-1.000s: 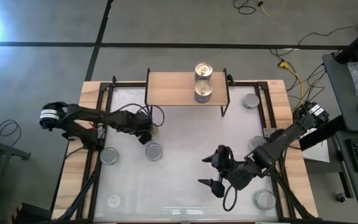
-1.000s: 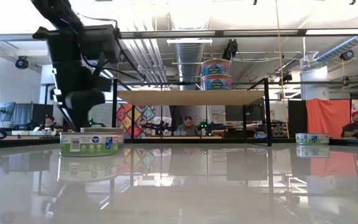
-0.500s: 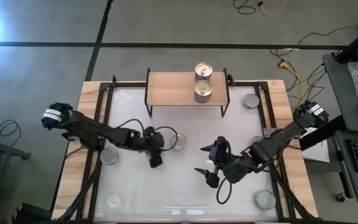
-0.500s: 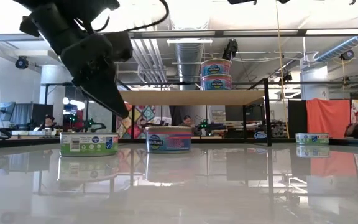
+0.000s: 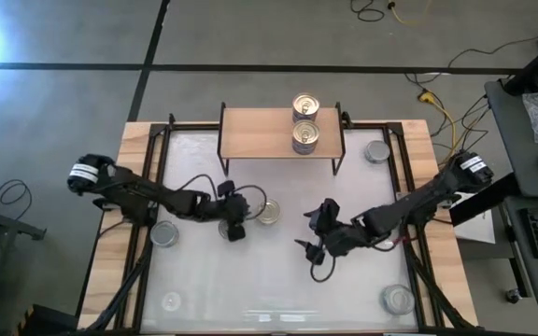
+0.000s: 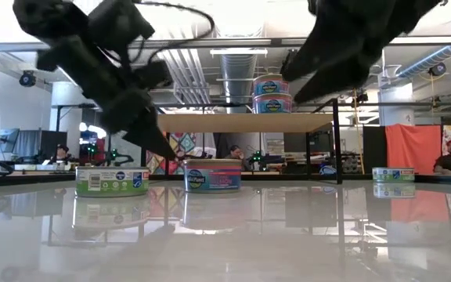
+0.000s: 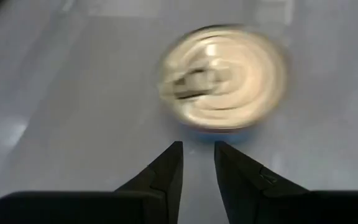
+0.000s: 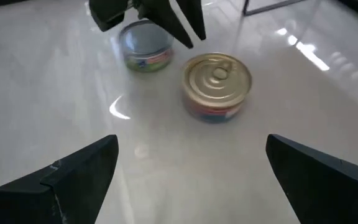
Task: Stack canned seafood by type on shelf
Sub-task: Stack the blue-pink tuna can on top of the other blue-pink tuna cans on the shelf
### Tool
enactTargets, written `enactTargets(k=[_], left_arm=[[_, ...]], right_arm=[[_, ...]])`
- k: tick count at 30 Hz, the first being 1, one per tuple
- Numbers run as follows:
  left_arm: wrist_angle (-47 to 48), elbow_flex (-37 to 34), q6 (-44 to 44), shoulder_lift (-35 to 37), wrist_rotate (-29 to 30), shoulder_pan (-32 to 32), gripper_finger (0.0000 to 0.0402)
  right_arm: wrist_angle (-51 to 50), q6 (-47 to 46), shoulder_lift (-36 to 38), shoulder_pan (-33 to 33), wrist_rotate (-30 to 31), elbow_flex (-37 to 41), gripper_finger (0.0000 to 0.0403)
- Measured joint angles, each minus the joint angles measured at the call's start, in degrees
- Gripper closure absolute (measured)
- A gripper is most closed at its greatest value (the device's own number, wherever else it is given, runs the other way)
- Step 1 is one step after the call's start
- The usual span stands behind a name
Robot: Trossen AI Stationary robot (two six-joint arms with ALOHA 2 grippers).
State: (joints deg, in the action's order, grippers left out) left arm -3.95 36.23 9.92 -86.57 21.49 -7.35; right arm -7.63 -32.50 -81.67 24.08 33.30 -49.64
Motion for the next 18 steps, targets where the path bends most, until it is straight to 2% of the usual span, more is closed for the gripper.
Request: enactTargets(k=[6, 10, 15, 18], left_arm=[[0.1, 1.7, -7.0, -3.1, -6.5, 4.8, 0.0324], [0.2, 3.6, -12.0, -6.7, -7.6, 4.7, 0.0324], [-1.5, 7.9, -12.9, -12.8, -12.5, 3.4, 0.0324], [-2.8, 11.7, -14.1, -16.7, -13.1, 2.5, 0.0324]], right_arm=[[6.2, 6.5, 0.0, -3.7, -0.3, 4.0, 0.0003], [6.3, 10.6, 0.0, -5.1, -0.3, 4.1, 0.0003], [6.4, 14.1, 0.0, -6.3, -1.3, 4.2, 0.0003], [5.8, 16.2, 0.0, -6.6, -3.2, 4.4, 0.0003]])
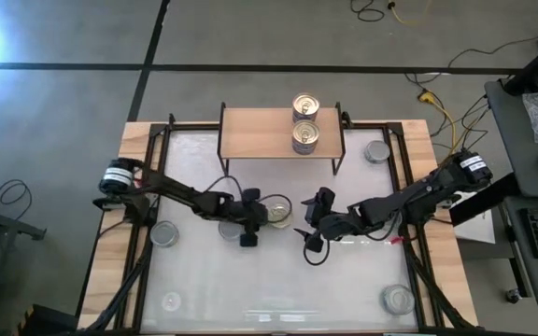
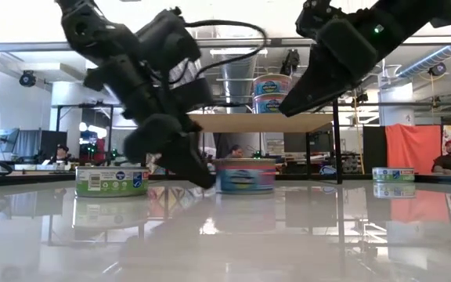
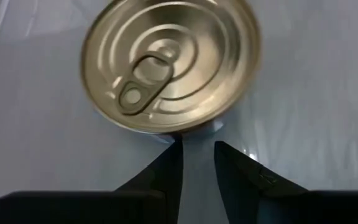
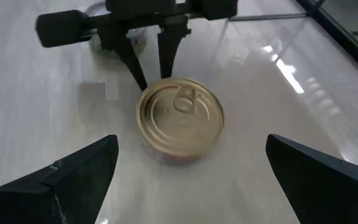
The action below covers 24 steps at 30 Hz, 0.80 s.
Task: Stack canned seafood by type on shelf
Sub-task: Stack the blue-pink tuna can on top of the other blue-pink tuna cans on the shelf
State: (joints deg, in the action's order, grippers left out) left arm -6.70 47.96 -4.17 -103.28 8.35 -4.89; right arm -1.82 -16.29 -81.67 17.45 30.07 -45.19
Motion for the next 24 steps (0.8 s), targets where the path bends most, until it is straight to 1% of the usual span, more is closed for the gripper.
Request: enactTargets(k=[3, 6, 10, 13, 18, 21, 24], left_arm=[[-0.1, 4.2, -0.3, -3.5, 0.0, -0.2, 0.0324], [-0.3, 7.4, 0.3, -6.1, 0.1, -0.2, 0.0324], [-0.4, 10.5, 2.1, -9.4, 1.1, -0.2, 0.0324], [-0.9, 12.0, 3.1, -11.4, 1.5, -0.5, 0.0318], [-0.7, 12.6, 3.2, -11.6, 3.2, -1.1, 0.0278], [1.0, 12.4, 2.1, -10.3, 5.0, -1.5, 0.0243], [2.7, 12.2, 0.1, -9.2, 5.3, -1.6, 0.0202]], right_arm=[[-3.0, 1.9, 0.0, 0.0, -0.7, 0.0, 0.0003], [-10.0, 1.7, 0.0, -0.3, -1.8, 0.0, 0.0003], [-19.0, 0.4, 0.0, -1.2, -1.6, 0.0, 0.0003], [-20.3, 0.7, 0.0, -1.7, -1.2, 0.7, 0.0003], [-20.0, 1.9, -0.3, -1.8, -1.6, 2.1, 0.0003], [-19.6, 1.3, -1.1, -1.7, -1.7, 2.7, 0.0003], [-18.1, 1.3, -2.3, -1.7, -1.7, 2.9, 0.0003]])
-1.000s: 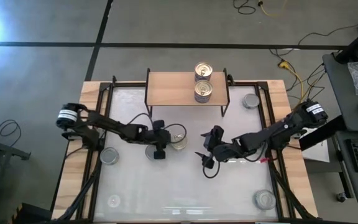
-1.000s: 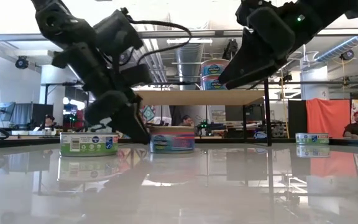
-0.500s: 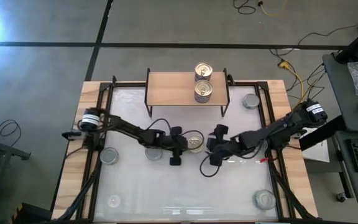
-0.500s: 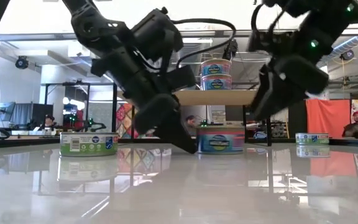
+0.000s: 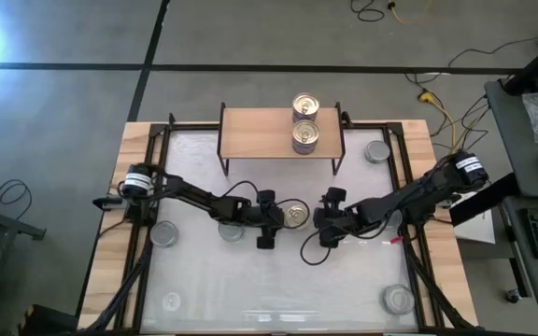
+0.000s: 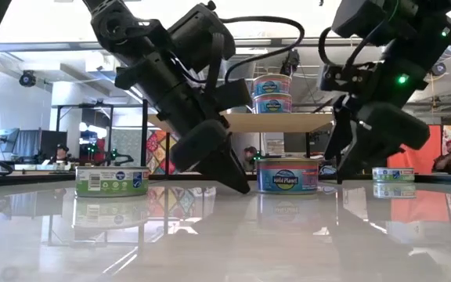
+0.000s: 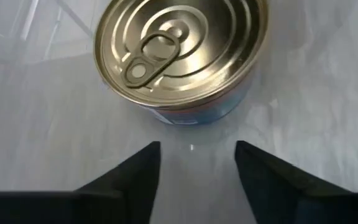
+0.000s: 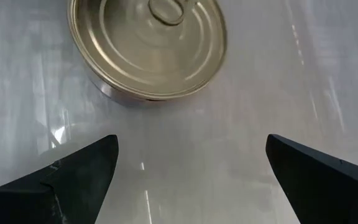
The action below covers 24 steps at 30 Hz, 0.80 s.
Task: Stack canned seafood by type on shelf
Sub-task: Stack the blue-pink tuna can on top of the other blue-pink tuna cans on the shelf
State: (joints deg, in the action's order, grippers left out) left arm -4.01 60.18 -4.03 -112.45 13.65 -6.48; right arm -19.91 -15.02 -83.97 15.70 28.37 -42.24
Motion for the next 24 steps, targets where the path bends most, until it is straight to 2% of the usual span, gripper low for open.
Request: enactTargets(k=[7, 12, 17, 24], left_arm=[[-1.9, 0.0, -4.3, -0.3, -0.5, 0.6, 0.0106], [-4.5, 0.0, -4.5, -0.8, -1.3, 1.3, 0.0058], [-7.0, 0.0, -4.5, -2.3, -3.5, 1.4, 0.0032], [-12.8, 0.0, -4.5, -4.1, -3.9, 1.5, 0.0025]], right_arm=[[2.7, 1.1, -3.6, -0.2, -0.3, 0.0, 0.0003], [2.6, 2.3, -5.0, -0.9, -0.4, -0.5, 0.0003], [2.4, 4.0, -4.4, -1.9, 0.5, -1.3, 0.0003], [3.0, 5.3, -3.9, -3.8, 1.3, -1.5, 0.0003]])
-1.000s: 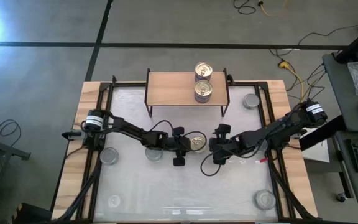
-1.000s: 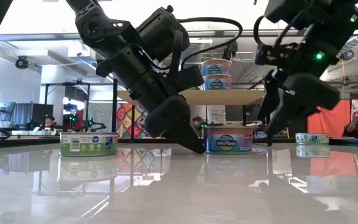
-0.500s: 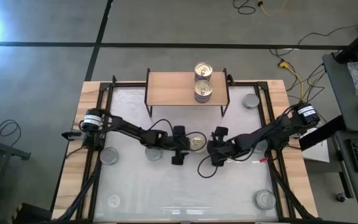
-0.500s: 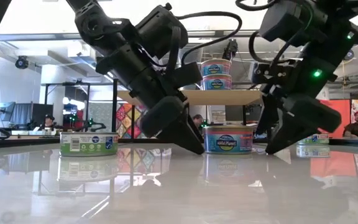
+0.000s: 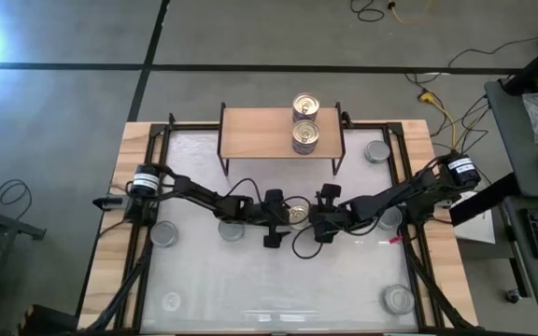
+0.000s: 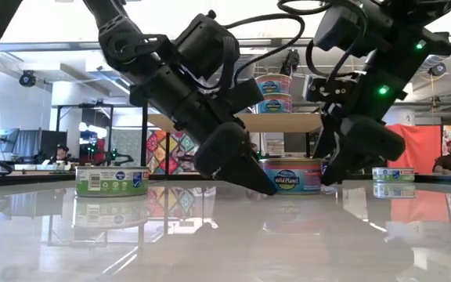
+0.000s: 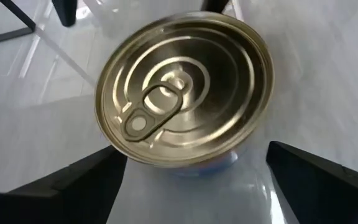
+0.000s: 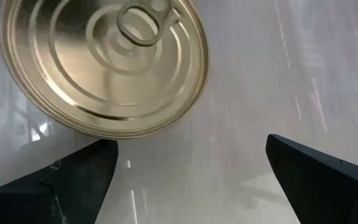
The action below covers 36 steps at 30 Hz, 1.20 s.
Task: Stack canned seafood by type on shelf
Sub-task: Stack the blue-pink tuna can on top of the other blue-pink tuna cans on the shelf
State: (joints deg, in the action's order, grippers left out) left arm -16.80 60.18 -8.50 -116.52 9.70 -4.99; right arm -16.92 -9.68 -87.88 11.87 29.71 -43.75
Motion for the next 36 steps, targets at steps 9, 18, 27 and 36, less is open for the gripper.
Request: enactTargets(k=[9, 18, 27, 36], left_arm=[[-1.8, 0.1, 0.4, -0.8, -0.5, -0.6, 0.0025], [-1.1, 0.1, 0.2, -0.2, -1.2, -1.7, 0.0025], [-1.4, 0.1, 0.4, -0.3, -3.7, -2.1, 0.0022], [-0.8, 0.2, -0.2, -0.1, -3.6, -2.2, 0.0021]], right_arm=[[4.7, 2.9, -0.2, -0.1, -1.5, 0.2, 0.0002], [4.2, 2.0, 0.0, 0.0, -3.9, 0.1, 0.0003], [1.4, -5.0, 0.7, -0.2, -14.9, -0.1, 0.0003], [-4.0, -10.0, 1.3, -0.2, -17.3, -0.1, 0.0003]])
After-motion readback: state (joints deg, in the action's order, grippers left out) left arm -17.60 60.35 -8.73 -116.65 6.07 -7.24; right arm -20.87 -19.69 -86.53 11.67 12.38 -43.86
